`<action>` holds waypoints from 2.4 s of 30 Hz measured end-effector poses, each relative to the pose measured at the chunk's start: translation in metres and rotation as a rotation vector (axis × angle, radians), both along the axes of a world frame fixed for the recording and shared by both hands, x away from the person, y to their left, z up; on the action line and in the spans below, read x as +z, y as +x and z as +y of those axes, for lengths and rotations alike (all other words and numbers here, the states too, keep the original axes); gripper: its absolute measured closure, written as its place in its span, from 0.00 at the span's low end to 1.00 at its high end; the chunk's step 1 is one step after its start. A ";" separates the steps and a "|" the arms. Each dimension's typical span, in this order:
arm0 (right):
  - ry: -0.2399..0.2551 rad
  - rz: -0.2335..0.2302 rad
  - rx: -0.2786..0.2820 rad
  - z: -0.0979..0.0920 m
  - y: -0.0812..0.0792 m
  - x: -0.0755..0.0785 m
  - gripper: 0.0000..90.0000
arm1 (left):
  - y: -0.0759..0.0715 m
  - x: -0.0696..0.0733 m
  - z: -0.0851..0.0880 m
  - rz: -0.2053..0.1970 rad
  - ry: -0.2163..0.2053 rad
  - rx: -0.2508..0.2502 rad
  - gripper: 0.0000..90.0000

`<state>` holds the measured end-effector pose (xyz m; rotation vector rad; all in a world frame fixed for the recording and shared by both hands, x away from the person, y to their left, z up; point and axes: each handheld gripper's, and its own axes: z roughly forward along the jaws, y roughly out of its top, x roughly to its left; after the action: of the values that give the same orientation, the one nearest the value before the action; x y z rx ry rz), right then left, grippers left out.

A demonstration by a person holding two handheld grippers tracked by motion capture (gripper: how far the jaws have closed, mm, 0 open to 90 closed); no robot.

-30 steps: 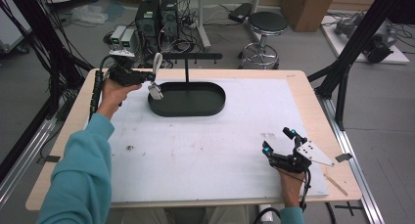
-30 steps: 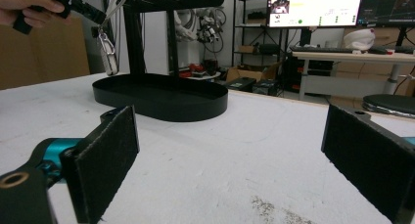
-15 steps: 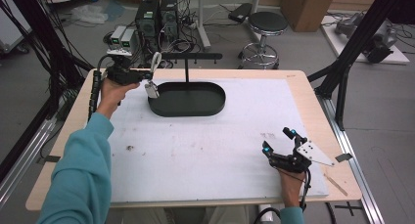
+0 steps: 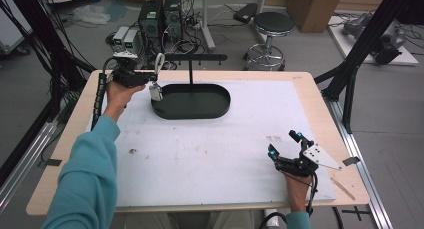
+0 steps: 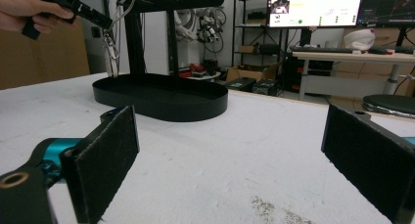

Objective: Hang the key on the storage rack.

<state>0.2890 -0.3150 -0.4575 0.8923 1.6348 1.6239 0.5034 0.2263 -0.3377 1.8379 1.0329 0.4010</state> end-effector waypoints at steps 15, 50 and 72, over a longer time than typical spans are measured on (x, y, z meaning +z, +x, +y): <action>0.001 -0.004 -0.002 0.000 0.000 0.000 0.07 | 0.003 -0.018 -0.011 -0.009 0.002 0.051 0.82; 0.002 -0.006 0.002 0.000 -0.001 0.000 0.07 | -0.019 -0.023 -0.011 -0.131 -0.027 0.005 0.03; 0.004 -0.010 -0.001 0.000 -0.001 0.000 0.07 | -0.192 -0.079 0.031 -0.440 -0.151 -0.130 0.02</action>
<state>0.2878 -0.3152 -0.4578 0.8854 1.6244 1.6287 0.3110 0.2573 -0.4171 1.5766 0.6219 0.5993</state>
